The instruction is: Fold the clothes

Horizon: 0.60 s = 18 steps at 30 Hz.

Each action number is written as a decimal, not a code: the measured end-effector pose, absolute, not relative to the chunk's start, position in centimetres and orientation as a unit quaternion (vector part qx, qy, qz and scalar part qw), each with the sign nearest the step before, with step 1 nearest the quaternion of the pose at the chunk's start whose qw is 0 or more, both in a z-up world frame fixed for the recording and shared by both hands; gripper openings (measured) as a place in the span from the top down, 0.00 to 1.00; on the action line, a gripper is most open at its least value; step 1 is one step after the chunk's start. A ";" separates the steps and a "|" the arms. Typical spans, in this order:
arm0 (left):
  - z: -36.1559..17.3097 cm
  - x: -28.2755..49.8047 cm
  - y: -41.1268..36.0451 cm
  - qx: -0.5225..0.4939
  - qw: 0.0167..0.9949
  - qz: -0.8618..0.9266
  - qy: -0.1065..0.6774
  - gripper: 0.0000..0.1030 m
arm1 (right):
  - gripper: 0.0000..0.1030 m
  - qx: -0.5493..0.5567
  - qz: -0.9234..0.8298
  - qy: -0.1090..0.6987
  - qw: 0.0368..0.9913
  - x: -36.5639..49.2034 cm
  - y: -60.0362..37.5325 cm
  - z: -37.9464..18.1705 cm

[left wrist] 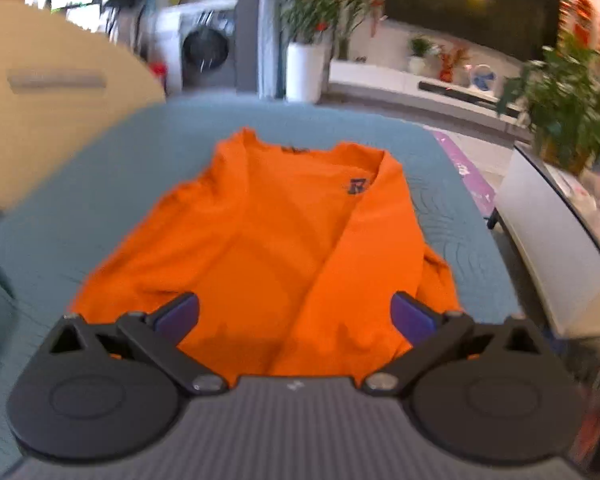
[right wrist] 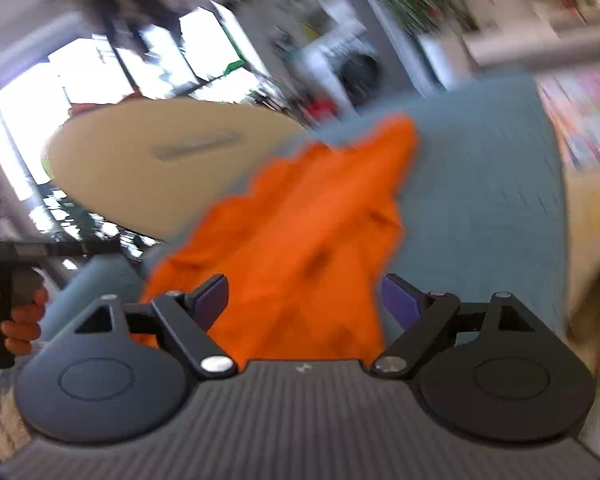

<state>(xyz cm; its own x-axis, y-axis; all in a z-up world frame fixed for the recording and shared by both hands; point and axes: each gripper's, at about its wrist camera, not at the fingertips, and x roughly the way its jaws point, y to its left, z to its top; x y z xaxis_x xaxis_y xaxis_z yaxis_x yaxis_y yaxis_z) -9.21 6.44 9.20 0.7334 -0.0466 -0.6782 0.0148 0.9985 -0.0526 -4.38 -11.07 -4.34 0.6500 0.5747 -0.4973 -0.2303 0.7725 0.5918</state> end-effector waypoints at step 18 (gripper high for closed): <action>3.0 -2.5 2.8 -0.014 0.886 -0.081 0.456 0.00 | 0.79 0.098 0.347 0.356 0.862 -4.6 2.2 -3.8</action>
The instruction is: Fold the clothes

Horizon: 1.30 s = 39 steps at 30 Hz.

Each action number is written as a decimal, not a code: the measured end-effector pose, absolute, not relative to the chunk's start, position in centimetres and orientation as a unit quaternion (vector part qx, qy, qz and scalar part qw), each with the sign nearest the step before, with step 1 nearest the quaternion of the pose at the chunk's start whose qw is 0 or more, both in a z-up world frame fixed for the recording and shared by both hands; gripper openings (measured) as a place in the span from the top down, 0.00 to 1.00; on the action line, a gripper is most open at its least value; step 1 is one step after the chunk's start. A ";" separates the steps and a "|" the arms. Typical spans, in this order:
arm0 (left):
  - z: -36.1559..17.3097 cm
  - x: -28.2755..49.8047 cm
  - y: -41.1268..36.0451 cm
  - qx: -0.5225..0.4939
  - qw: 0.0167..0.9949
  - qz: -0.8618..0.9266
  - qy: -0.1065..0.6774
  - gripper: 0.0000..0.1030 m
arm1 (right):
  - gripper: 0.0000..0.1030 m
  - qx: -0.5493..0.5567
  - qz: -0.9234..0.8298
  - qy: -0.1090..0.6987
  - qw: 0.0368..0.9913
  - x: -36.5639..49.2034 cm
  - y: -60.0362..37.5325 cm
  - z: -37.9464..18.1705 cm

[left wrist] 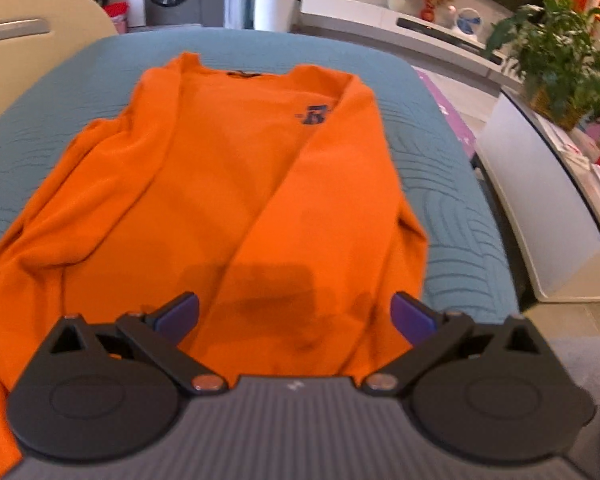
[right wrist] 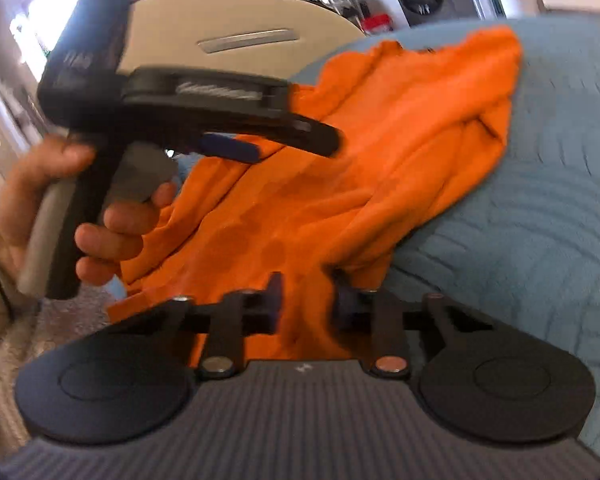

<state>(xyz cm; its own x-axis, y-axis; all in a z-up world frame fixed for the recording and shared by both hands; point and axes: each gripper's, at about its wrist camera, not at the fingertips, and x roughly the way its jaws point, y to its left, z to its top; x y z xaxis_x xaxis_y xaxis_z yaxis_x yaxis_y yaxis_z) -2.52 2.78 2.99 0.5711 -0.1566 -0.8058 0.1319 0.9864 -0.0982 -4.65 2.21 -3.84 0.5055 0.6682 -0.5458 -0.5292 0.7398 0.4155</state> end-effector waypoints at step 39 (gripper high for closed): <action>-1.0 0.9 5.1 -0.043 0.848 -0.146 0.508 0.73 | 0.26 0.178 0.258 0.304 0.899 17.8 -7.2 -3.4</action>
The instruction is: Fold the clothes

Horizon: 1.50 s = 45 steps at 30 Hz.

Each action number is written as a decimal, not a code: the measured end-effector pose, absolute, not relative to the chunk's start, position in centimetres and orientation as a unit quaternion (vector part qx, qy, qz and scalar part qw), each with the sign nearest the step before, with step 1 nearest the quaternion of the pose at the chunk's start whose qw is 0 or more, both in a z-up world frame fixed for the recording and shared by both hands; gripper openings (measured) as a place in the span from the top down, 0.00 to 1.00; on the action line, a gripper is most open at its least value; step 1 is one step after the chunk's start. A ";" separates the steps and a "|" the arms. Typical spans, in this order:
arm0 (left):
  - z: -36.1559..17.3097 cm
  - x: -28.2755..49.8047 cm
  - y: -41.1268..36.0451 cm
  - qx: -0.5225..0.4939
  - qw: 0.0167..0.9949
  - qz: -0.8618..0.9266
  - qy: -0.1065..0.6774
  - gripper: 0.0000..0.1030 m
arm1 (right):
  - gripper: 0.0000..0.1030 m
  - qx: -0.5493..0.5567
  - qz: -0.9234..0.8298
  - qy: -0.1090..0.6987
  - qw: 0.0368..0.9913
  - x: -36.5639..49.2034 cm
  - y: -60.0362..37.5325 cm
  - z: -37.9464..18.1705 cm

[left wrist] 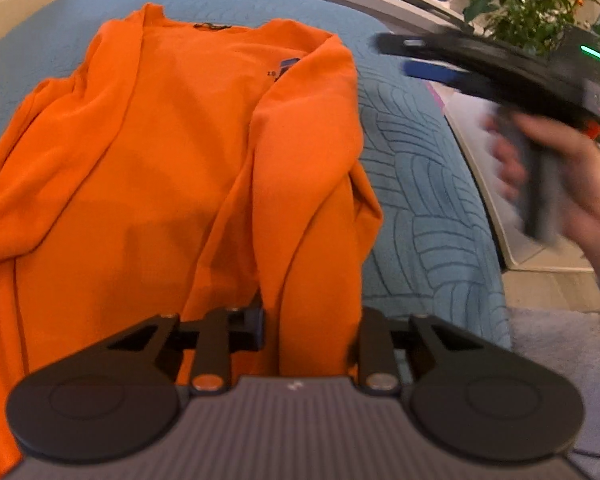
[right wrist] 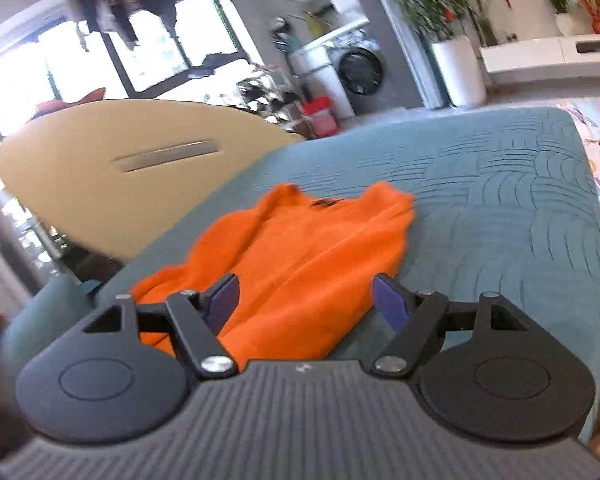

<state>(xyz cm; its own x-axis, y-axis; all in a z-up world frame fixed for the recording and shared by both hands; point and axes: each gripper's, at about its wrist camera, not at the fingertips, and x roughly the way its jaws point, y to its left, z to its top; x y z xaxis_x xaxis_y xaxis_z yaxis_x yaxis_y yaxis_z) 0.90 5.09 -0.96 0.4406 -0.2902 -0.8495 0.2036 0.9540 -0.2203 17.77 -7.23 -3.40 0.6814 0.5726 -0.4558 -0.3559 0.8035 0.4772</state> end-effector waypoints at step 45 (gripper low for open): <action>4.7 0.5 20.4 -0.082 0.902 0.016 0.424 0.18 | 0.25 0.129 0.428 0.442 0.778 2.0 2.6 -5.8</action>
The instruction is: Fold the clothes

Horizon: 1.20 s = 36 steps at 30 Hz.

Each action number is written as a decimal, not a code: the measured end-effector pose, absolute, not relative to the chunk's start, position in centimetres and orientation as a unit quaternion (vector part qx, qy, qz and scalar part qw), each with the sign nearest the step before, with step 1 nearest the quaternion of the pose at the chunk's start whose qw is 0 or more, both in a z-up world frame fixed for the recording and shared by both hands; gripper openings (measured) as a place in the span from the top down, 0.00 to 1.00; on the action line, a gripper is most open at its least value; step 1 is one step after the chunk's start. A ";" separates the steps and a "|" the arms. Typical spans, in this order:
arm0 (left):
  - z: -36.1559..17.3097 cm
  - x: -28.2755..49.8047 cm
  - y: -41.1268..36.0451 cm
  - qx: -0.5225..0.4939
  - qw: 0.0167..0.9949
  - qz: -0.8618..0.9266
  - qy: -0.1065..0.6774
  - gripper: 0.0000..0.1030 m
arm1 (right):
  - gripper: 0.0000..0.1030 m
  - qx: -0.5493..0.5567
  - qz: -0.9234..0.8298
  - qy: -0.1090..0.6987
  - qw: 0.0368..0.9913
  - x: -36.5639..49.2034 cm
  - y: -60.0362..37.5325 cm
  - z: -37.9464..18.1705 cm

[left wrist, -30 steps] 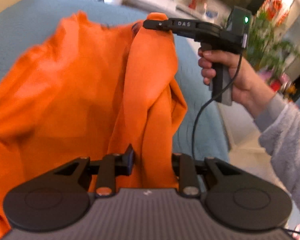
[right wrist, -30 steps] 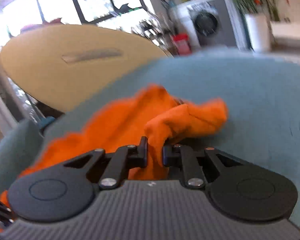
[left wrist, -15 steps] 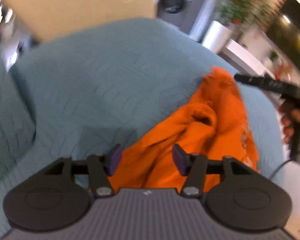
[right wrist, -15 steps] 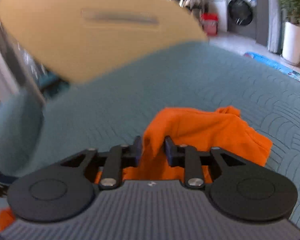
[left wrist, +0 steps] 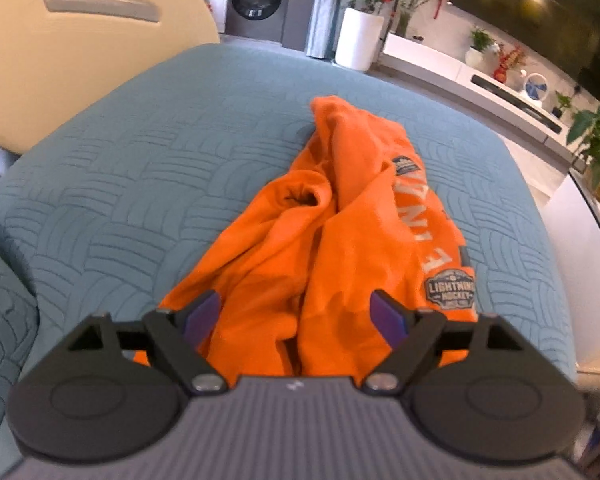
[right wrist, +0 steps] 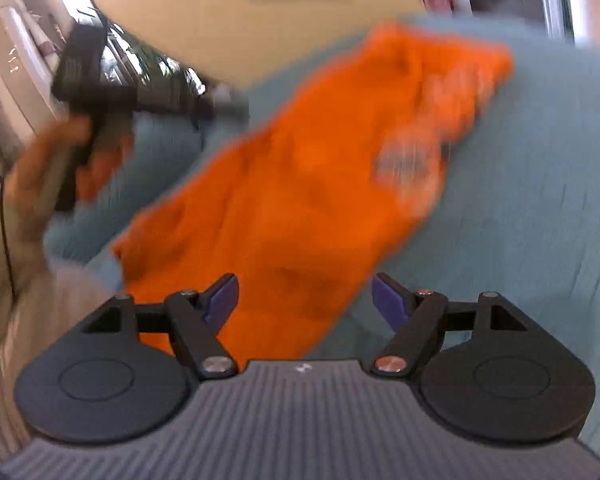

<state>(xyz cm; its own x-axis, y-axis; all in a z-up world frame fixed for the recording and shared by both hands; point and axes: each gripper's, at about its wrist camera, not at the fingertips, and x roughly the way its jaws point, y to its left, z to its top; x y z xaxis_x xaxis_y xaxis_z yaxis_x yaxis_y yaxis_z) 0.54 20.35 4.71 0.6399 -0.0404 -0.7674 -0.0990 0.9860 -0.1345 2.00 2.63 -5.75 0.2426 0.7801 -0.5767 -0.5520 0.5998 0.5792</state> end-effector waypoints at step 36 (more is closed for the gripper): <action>2.1 2.7 17.5 0.021 0.900 0.057 0.431 0.10 | 0.24 0.222 0.370 0.343 0.834 15.1 -5.3 -3.0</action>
